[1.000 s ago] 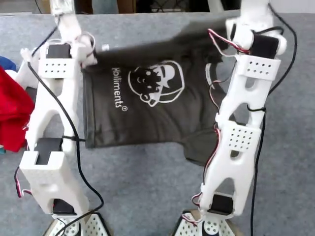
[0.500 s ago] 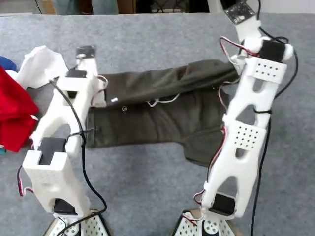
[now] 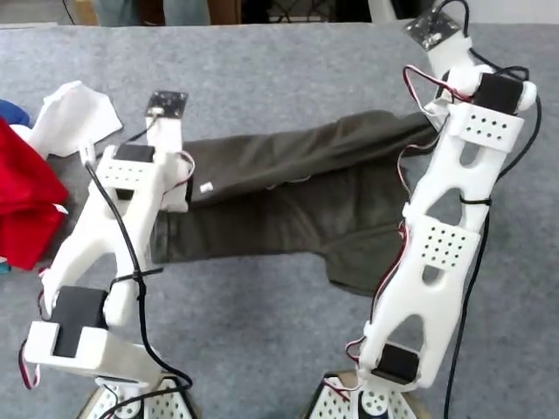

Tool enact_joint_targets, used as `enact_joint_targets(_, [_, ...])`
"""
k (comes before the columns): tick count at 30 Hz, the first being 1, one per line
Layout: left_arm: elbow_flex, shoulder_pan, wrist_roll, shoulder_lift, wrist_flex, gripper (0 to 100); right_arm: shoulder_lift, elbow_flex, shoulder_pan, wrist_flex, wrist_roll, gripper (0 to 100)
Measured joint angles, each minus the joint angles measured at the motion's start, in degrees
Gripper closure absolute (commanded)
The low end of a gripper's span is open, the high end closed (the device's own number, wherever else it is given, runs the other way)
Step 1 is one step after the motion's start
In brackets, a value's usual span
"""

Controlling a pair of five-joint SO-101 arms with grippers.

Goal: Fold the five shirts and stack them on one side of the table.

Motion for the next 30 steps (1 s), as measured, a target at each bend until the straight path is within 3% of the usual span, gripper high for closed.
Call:
enact_joint_targets(8, [4.0, -1.5, -1.0, -0.2, -3.5, 97, -16.4, 31.7, -0.9, -0.3, -0.1, 98.5])
enact_joint_targets(16, [4.9, -1.5, -1.0, -0.2, -3.9, 97, -27.3, 60.4, 1.3, -11.4, -0.2, 98.4])
enact_joint_targets(20, [5.1, -1.5, -1.0, -0.2, -4.0, 97, -30.6, 72.4, -3.2, -13.0, -0.5, 95.9])
enact_joint_targets(25, [5.1, -1.5, -0.7, -0.2, -4.4, 97, -36.4, 85.6, -10.1, -16.0, -5.5, 81.2])
enact_joint_targets(30, [7.8, -1.5, 3.5, -0.2, -10.6, 97, -46.3, 100.0, -16.9, -21.2, -6.9, 76.9])
